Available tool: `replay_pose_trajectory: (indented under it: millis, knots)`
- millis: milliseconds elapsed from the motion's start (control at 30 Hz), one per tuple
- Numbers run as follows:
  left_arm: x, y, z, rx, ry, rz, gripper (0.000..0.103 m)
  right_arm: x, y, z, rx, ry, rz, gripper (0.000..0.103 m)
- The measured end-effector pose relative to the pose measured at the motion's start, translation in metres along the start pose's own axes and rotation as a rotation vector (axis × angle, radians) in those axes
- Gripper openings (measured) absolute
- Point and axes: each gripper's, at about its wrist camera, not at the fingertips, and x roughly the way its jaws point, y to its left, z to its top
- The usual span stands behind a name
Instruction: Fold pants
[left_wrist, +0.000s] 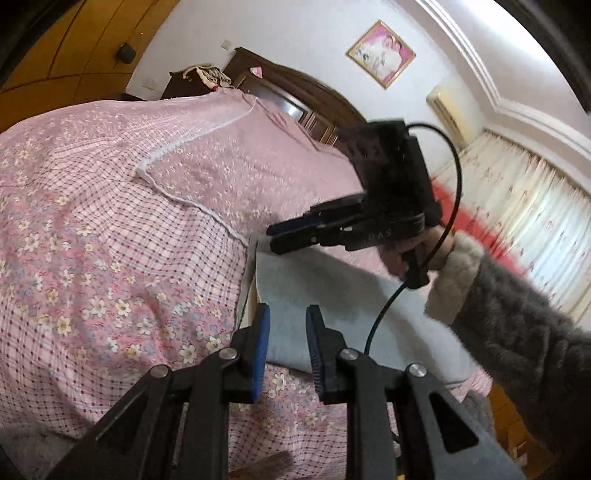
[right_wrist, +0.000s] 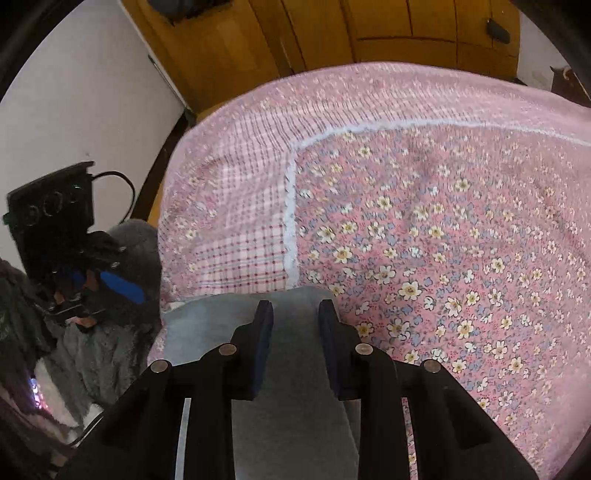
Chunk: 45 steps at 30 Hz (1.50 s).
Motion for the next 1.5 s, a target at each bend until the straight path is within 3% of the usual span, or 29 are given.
replay_pose_trajectory:
  millis: [133, 200, 267, 400, 500, 667, 900, 1133, 1267, 1400, 1433, 1500]
  knots:
    - [0.003, -0.003, 0.0, 0.031, 0.023, -0.042, 0.019, 0.007, 0.003, 0.002, -0.013, 0.028, -0.03, 0.025]
    - [0.007, -0.014, 0.0, 0.055, 0.031, -0.053, 0.019, 0.009, 0.01, 0.003, -0.057, 0.021, -0.09, 0.011]
    - [0.01, -0.016, -0.002, 0.06, 0.035, -0.061, 0.019, 0.006, 0.02, 0.001, -0.1, 0.001, -0.133, 0.005]
    - [0.036, -0.014, -0.005, 0.054, 0.119, 0.077, 0.019, 0.001, 0.039, -0.007, -0.171, -0.062, -0.238, 0.003]
    - [0.051, -0.012, -0.006, 0.057, 0.154, 0.152, 0.018, 0.0, 0.048, -0.011, -0.212, -0.09, -0.309, 0.003]
    - [0.053, -0.022, -0.008, 0.094, 0.136, 0.196, 0.018, -0.002, 0.055, -0.006, -0.275, -0.101, -0.405, 0.003]
    - [0.059, -0.033, -0.01, 0.113, 0.136, 0.213, 0.018, 0.01, 0.045, -0.003, -0.279, -0.067, -0.428, 0.003]
    - [0.055, -0.031, -0.009, 0.091, 0.125, 0.207, 0.018, -0.001, 0.051, 0.004, -0.266, -0.185, -0.437, 0.002]
    - [0.05, -0.028, -0.008, 0.082, 0.107, 0.206, 0.018, 0.013, 0.039, -0.001, -0.243, -0.125, -0.425, 0.002]
    - [0.054, -0.025, -0.008, 0.083, 0.127, 0.213, 0.018, 0.022, 0.036, -0.005, -0.216, -0.145, -0.437, 0.003]
    - [0.055, -0.025, -0.009, 0.084, 0.128, 0.216, 0.018, 0.021, 0.038, -0.005, -0.216, -0.153, -0.457, 0.006]
    - [0.056, -0.026, -0.009, 0.086, 0.132, 0.218, 0.018, 0.017, 0.043, -0.005, -0.178, -0.165, -0.53, 0.023]
